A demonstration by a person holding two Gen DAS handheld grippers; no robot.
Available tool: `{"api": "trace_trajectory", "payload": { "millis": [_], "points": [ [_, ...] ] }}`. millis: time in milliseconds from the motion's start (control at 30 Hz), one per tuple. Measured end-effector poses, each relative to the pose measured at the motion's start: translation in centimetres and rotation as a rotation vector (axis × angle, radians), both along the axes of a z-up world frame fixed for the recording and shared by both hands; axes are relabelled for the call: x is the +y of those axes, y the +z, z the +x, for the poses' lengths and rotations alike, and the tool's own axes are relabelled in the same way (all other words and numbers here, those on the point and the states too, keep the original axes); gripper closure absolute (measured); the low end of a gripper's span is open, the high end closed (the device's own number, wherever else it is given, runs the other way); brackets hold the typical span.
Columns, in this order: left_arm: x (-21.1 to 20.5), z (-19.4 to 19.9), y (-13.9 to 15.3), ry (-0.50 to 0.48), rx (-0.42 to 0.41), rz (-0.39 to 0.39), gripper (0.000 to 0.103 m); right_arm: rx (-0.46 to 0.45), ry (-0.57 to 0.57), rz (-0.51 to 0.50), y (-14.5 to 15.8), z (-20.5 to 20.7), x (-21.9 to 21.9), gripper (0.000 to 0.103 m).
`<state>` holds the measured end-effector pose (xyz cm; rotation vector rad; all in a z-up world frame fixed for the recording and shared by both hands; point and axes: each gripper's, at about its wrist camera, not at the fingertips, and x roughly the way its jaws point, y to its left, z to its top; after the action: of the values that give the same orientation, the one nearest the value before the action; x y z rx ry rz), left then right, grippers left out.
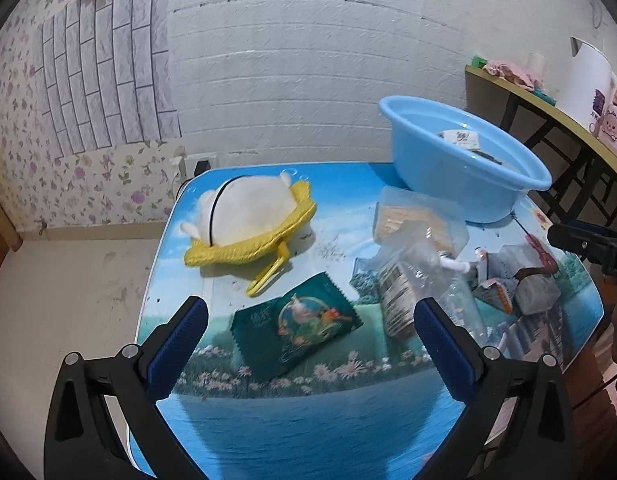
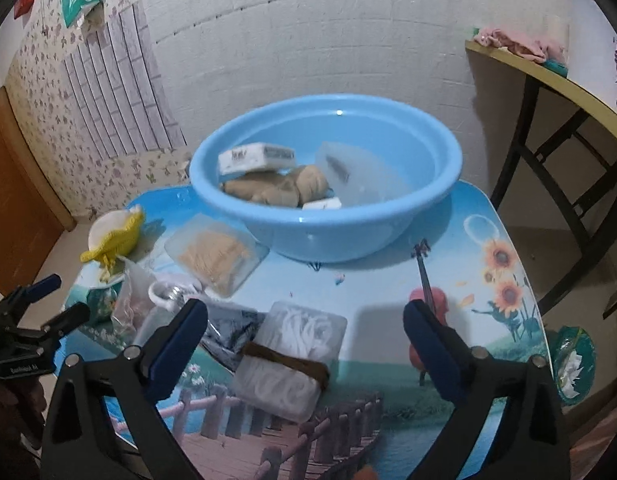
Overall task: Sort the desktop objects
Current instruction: 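Pull both grippers back from the basin toward the remaining table items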
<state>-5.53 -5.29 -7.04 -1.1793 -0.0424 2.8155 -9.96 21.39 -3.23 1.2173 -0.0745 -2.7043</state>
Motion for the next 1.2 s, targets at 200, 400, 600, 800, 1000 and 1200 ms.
{"api": "trace_trajectory", "payload": {
  "millis": [200,400,600,800,1000,1200],
  "points": [
    [-0.5,-0.3,-0.8,0.026,-0.022,0.003,0.000,-0.054,-0.004,-0.022,-1.3,0.2,0.5,0.003],
    [-0.7,-0.5,-1.6,0.040,-0.051,-0.001,0.000,-0.102,-0.001,-0.018,-2.5,0.8,0.5,0.007],
    [-1.0,-1.1,-2.2,0.043,-0.076,0.013,0.000,-0.131,0.011,0.012,-3.3,1.1,-0.1,0.008],
    [-0.7,-1.6,-2.9,0.034,-0.098,-0.022,0.000,-0.132,0.013,0.023,-3.4,1.1,-0.4,0.008],
    [-0.7,-2.1,-3.5,0.030,-0.119,-0.014,0.000,-0.138,0.021,0.033,-3.5,1.0,-0.9,0.008],
    [-0.6,-2.8,-4.1,0.020,-0.133,-0.012,0.000,-0.148,0.020,0.042,-3.6,0.8,-1.1,0.008]
  ]
}}
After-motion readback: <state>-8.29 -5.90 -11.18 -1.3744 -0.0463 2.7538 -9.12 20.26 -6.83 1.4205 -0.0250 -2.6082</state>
